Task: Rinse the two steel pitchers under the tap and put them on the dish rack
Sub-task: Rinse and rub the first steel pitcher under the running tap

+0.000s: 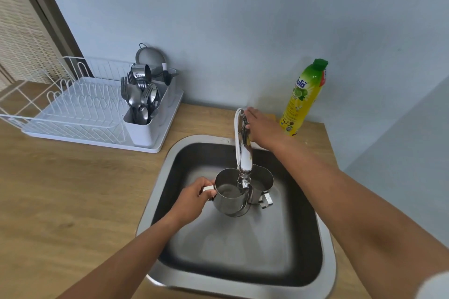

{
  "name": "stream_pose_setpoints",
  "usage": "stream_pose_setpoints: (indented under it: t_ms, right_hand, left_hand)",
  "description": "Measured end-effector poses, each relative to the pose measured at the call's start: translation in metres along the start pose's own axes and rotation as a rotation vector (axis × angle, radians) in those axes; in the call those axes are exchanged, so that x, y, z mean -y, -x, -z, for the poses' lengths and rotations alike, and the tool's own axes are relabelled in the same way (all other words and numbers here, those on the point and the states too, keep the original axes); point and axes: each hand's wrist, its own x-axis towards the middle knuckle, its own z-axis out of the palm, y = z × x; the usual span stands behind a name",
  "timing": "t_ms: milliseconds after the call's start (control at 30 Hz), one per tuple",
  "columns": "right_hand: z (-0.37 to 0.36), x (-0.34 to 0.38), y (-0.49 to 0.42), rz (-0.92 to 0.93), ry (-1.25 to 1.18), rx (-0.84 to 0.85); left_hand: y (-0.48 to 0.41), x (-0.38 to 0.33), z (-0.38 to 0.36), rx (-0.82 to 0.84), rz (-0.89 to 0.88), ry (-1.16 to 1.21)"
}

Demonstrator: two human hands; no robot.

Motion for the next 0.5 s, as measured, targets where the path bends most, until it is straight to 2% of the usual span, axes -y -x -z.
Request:
stream_pose_setpoints:
  t_ms: [500]
  right_hand:
    - [0.0027, 0.002, -0.0053, -0.015, 0.018, -0.035]
  left_hand:
    - [0.0032, -0.0035, -0.0033, 0.014, -0.011, -0.014]
